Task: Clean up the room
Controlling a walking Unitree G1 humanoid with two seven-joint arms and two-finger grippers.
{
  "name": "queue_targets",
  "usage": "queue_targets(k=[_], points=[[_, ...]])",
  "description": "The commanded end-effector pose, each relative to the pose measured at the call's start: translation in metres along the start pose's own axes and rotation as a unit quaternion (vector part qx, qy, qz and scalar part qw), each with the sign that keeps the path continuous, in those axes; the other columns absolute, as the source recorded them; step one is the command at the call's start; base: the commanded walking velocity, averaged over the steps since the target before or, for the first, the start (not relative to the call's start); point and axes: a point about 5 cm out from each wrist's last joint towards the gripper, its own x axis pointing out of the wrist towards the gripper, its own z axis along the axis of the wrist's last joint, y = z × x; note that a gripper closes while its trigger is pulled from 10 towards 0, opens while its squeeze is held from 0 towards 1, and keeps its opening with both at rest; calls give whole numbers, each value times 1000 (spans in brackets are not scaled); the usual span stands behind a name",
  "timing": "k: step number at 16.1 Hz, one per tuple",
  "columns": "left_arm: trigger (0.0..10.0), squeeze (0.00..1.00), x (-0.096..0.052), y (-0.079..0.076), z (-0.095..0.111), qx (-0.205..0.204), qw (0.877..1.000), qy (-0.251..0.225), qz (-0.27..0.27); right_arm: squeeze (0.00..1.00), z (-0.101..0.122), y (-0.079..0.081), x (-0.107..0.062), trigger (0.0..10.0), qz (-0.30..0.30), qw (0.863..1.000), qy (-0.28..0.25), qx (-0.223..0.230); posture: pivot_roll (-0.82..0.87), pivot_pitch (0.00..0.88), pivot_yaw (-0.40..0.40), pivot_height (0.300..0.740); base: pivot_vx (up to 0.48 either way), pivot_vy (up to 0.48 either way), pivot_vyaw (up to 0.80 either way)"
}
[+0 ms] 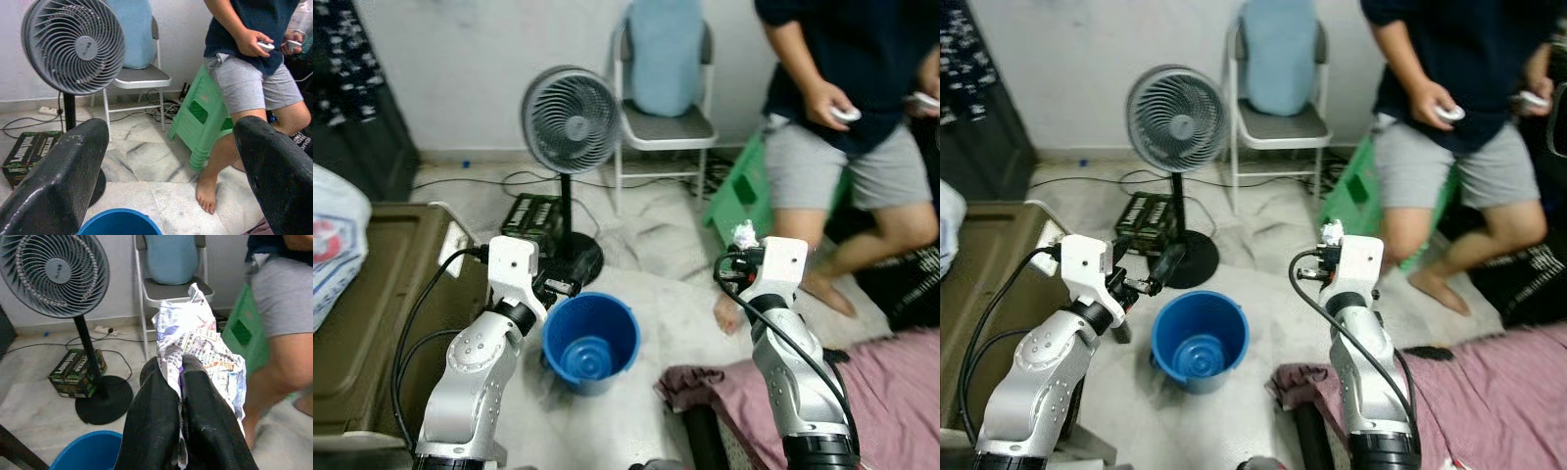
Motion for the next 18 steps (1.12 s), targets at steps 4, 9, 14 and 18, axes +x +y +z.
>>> queue_targets(k=[4,9,14,18], points=[[10000,0,0,-5,4,0,1000,-7,-11,0,0,-3,1,10000,-4,1000,4,0,-41,24,-75,740,327,0,0],[10000,0,0,-6,3,-1,1000,-6,-11,0,0,-3,1,10000,-2,1000,4,-1,-39,24,-78,740,359,0,0],[10000,0,0,-6,3,-1,1000,-5,-10,0,5,2,2,10000,10,1000,-12,2,-39,24,-78,740,358,0,0],[10000,0,-1,-6,3,-1,1000,-4,-9,0,5,3,3,10000,12,1000,-12,0,-32,19,-80,740,344,0,0]])
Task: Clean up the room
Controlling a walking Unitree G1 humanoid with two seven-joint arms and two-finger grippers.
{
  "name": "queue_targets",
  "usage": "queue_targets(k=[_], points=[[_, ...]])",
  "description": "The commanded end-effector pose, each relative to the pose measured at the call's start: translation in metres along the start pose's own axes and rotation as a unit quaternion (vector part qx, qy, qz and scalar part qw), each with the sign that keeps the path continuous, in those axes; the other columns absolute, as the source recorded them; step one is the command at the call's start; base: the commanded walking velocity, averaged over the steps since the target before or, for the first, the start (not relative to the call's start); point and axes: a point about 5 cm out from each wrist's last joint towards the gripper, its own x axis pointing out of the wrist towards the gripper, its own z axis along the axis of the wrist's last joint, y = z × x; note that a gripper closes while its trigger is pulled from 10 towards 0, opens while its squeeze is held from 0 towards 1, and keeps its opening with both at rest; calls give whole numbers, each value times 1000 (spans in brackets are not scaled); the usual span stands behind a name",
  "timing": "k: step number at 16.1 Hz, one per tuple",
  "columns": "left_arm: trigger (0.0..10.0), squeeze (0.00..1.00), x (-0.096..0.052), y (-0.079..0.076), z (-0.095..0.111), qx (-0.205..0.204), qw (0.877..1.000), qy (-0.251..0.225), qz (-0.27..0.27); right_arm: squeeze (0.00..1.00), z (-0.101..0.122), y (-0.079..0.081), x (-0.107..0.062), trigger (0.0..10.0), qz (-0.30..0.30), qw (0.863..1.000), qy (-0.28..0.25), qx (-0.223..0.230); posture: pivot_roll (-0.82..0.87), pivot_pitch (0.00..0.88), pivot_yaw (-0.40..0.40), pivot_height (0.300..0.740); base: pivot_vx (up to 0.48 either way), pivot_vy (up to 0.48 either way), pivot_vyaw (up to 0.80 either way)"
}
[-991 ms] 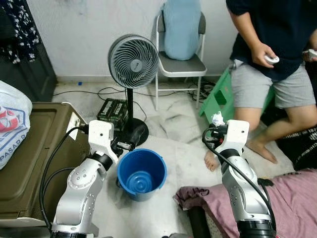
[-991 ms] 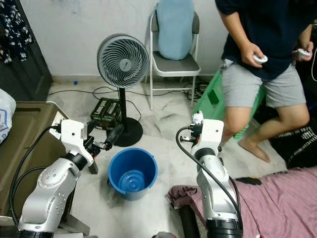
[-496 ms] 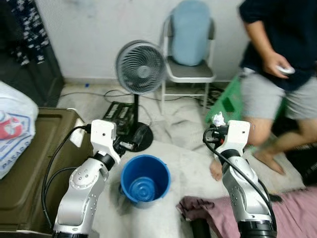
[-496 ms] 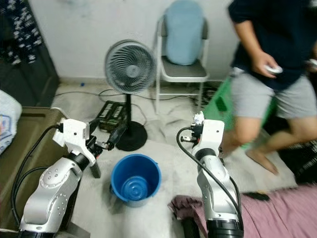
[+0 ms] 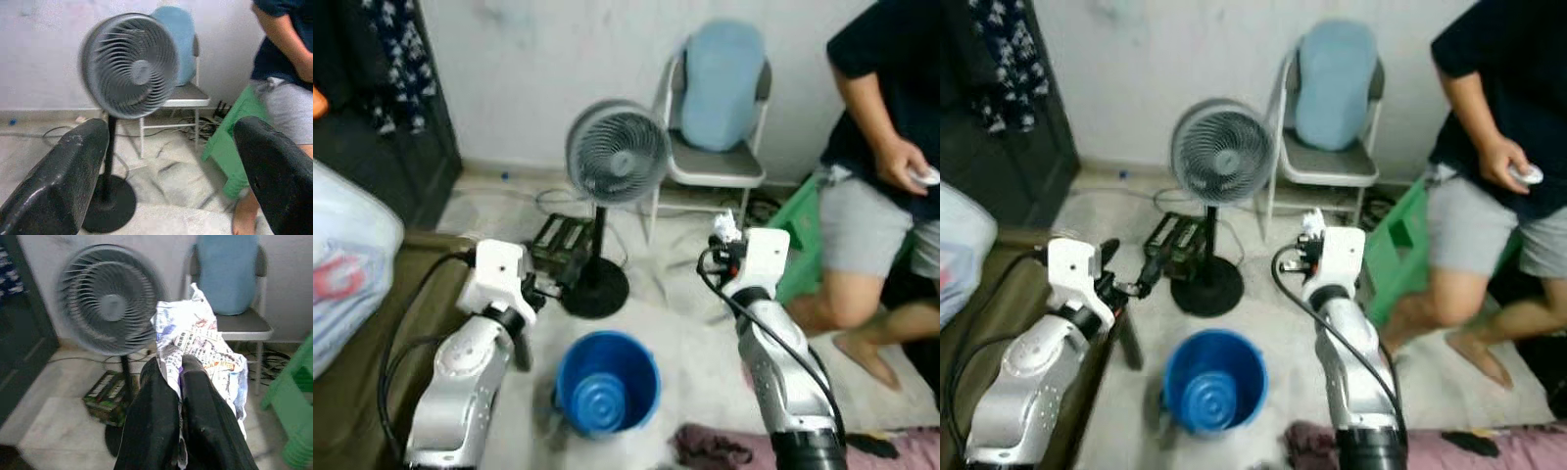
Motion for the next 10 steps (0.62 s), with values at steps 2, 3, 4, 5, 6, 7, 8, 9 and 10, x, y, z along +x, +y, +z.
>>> queue_targets(k=[2,3,4,5,6,7,8,9,10], points=[[10000,0,4,-8,3,0,1000,-7,-8,0,-2,-13,-1,10000,-19,1000,6,-7,-27,18,-81,740,0,0,0],[10000,0,3,-4,4,6,1000,-5,-3,0,-2,-11,1,10000,-14,1000,5,-10,-27,18,-81,740,0,0,0],[10000,0,2,-2,4,9,1000,-4,1,0,-1,-9,2,10000,-10,1000,3,-11,-19,19,-83,740,0,0,0],[10000,0,-1,3,4,15,1000,-3,7,0,-1,-6,5,10000,-4,1000,2,-12,-13,21,-84,740,0,0,544],[10000,0,-3,9,5,23,1000,-1,13,0,0,-2,9,10000,5,1000,0,-14,-6,30,-87,740,0,0,800],[10000,0,-9,12,6,49,999,4,7,0,-2,4,12,10000,11,1000,2,-12,25,34,-99,740,0,0,706],[10000,0,-14,13,5,63,998,9,3,0,-4,6,14,10000,14,1000,5,-9,34,37,-103,740,0,0,0],[10000,0,-25,17,1,88,996,22,-3,0,-8,13,18,10000,20,1000,14,-8,56,44,-111,740,0,0,0],[10000,0,-30,18,0,98,995,28,-7,0,-9,17,21,10000,24,1000,17,-8,65,48,-114,740,0,0,0]])
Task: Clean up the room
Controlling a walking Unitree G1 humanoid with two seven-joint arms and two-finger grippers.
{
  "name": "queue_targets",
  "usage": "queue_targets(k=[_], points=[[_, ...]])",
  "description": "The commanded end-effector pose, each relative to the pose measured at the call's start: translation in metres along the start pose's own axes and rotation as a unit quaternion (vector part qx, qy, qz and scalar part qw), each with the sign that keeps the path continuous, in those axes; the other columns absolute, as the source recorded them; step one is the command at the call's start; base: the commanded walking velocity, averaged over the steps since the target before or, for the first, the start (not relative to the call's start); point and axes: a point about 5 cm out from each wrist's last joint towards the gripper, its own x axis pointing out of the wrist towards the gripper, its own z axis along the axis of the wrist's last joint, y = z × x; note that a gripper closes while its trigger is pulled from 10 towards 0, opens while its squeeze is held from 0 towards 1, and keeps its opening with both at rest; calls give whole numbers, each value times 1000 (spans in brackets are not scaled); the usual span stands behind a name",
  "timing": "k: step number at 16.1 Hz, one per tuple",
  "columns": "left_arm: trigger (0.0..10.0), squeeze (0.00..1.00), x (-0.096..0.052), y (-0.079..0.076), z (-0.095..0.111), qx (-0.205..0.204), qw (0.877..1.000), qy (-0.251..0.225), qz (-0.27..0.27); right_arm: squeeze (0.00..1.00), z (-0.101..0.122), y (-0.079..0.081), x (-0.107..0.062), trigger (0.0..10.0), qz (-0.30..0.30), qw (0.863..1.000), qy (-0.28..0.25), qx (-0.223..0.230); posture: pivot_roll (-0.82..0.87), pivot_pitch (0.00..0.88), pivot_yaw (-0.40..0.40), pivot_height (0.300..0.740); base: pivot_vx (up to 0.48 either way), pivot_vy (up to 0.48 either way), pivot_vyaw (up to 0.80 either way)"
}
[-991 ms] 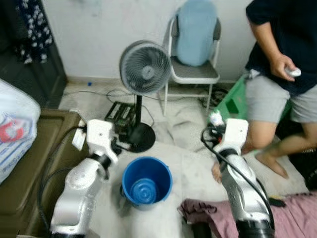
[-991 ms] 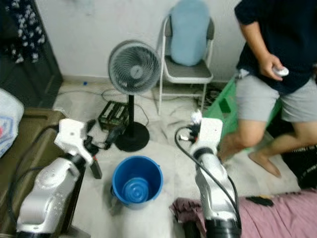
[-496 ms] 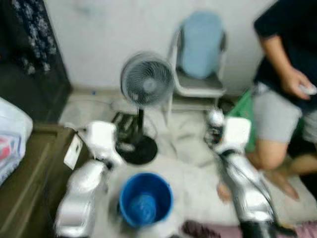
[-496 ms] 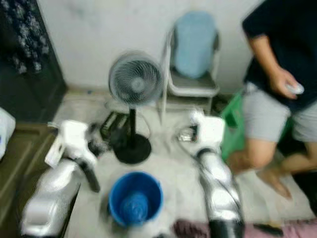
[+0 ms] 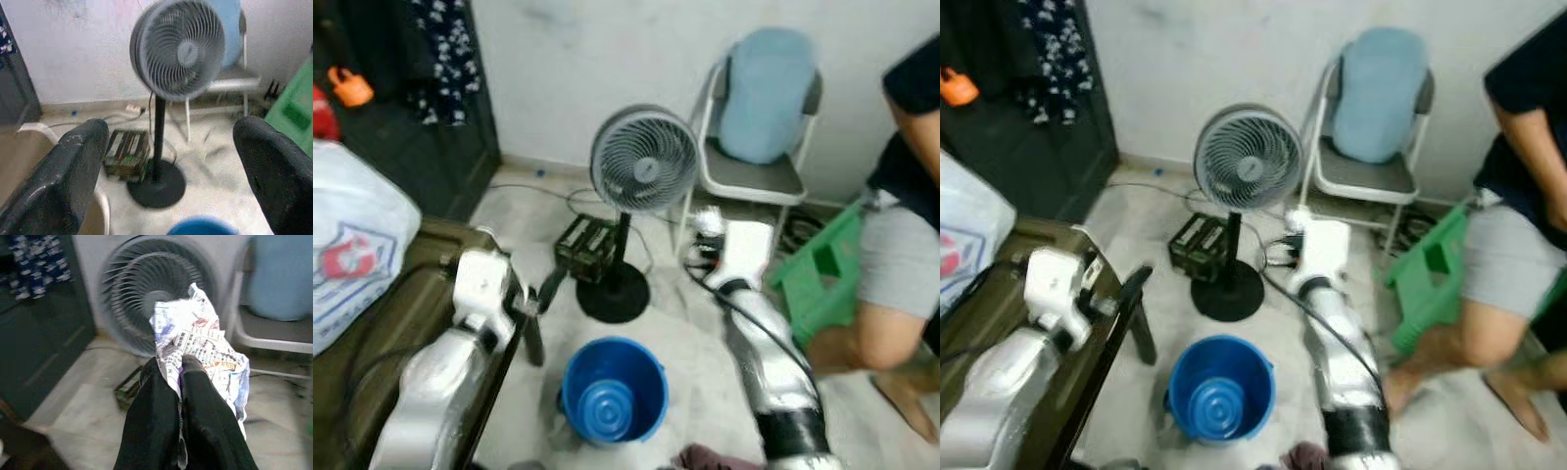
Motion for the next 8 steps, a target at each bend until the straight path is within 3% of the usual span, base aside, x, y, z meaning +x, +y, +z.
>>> queue_targets(k=[1,3,6,8], points=[[10000,0,-6,-3,6,21,1000,-9,-19,0,-5,2,4,10000,1,1000,12,-7,84,59,-118,740,0,0,0],[10000,0,-15,-3,8,39,999,-5,-35,0,-13,5,10,10000,-4,1000,28,-12,105,76,-120,740,0,0,0],[10000,0,-24,-2,16,50,997,-2,-62,0,-34,-2,15,10000,-60,994,90,-14,118,111,-111,740,0,0,0],[10000,0,-38,-12,15,75,987,30,-138,0,-54,-6,14,10000,-85,987,133,-10,105,138,-85,740,0,0,0]])
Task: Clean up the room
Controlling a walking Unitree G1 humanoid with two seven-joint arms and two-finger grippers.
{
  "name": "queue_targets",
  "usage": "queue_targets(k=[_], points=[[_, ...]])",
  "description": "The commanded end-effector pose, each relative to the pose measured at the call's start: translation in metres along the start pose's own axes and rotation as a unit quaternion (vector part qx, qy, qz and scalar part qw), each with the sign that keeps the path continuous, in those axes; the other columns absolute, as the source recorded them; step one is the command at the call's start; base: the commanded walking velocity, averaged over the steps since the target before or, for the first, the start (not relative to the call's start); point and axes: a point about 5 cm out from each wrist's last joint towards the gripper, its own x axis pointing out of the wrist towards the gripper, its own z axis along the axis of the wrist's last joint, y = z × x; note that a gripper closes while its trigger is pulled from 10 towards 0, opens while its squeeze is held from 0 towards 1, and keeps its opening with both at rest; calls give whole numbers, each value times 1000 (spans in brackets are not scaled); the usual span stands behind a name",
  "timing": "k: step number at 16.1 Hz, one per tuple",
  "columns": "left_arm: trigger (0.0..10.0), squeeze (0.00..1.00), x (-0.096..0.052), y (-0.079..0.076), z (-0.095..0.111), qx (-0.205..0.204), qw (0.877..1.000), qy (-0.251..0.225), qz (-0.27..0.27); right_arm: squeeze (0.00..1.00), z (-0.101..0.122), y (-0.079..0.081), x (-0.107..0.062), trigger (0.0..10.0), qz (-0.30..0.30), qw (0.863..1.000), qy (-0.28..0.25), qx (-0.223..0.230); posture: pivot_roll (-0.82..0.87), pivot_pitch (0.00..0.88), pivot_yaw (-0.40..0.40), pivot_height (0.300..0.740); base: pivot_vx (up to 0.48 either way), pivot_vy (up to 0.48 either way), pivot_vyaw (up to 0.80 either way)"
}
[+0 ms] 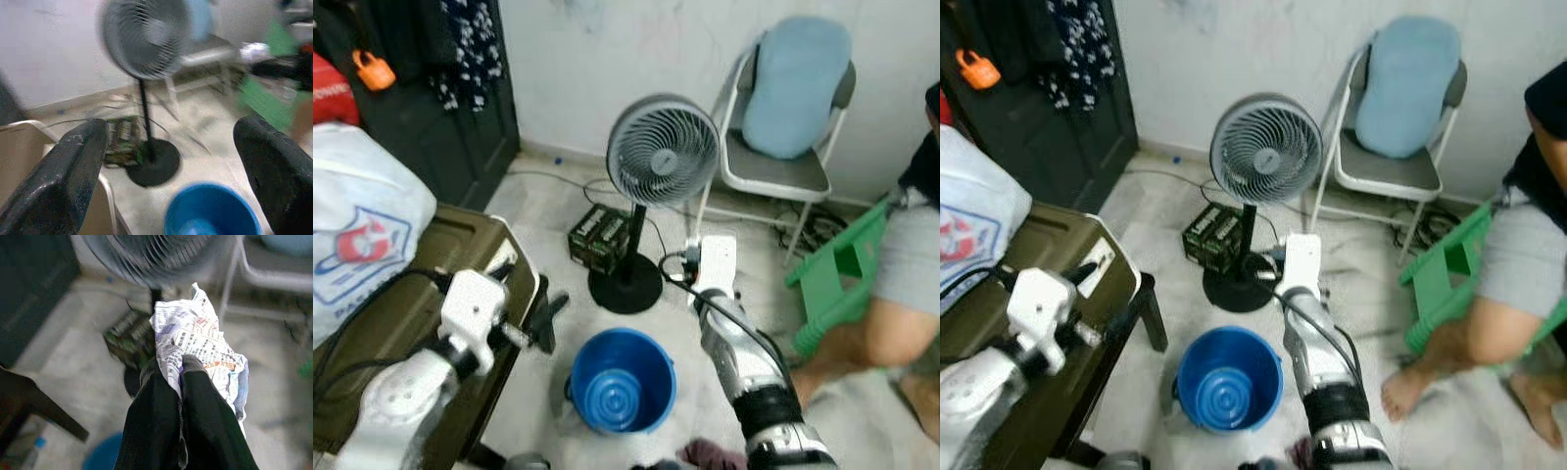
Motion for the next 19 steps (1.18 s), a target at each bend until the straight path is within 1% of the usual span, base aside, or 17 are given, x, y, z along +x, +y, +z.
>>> queue_targets(k=[1,3,4,6,8,9,10,11,14,15,17,18,19], points=[[10000,0,-5,-9,1,-1,999,12,-43,0,-9,-5,2,10000,-19,1000,16,0,107,146,-78,740,0,0,0],[10000,0,-14,-13,2,6,998,23,-65,0,-18,-2,2,10000,-25,999,26,-10,119,171,-55,740,0,0,0],[10000,0,-17,-14,6,7,997,23,-71,0,-23,0,3,10000,-27,999,34,-4,129,184,-43,740,0,0,0],[10000,0,-19,-14,11,8,997,22,-72,0,-25,4,5,10000,-23,999,41,5,146,203,-24,740,0,0,0],[10000,0,-26,-13,15,8,997,30,-71,0,-32,15,9,10000,-13,997,71,31,179,227,-5,740,0,0,0],[10000,0,-30,-12,15,10,997,39,-70,0,-35,19,9,10000,-7,996,83,35,192,236,0,740,0,0,0],[10000,0,-35,-11,16,11,996,47,-68,0,-37,21,10,10000,-4,996,86,30,213,245,5,740,0,0,0],[10000,0,-41,-10,16,13,996,57,-66,0,-37,26,11,10000,4,995,93,26,234,256,9,740,0,0,0],[10000,0,-49,-7,16,16,995,73,-64,0,-32,33,14,10000,17,996,87,13,260,268,22,740,0,0,0],[10000,0,-52,-4,18,18,995,78,-63,0,-28,35,16,10000,12,996,83,4,270,294,31,740,0,0,0],[10000,0,-54,-1,17,18,995,82,-59,0,-25,37,17,10000,13,997,76,6,277,283,37,740,0,0,0],[10000,0,-55,1,14,17,994,87,-60,0,-22,41,18,10000,21,997,69,9,274,291,41,740,0,0,0],[10000,0,-57,0,10,16,993,96,-64,0,-18,45,18,10000,33,998,58,3,273,293,43,740,0,0,0]])
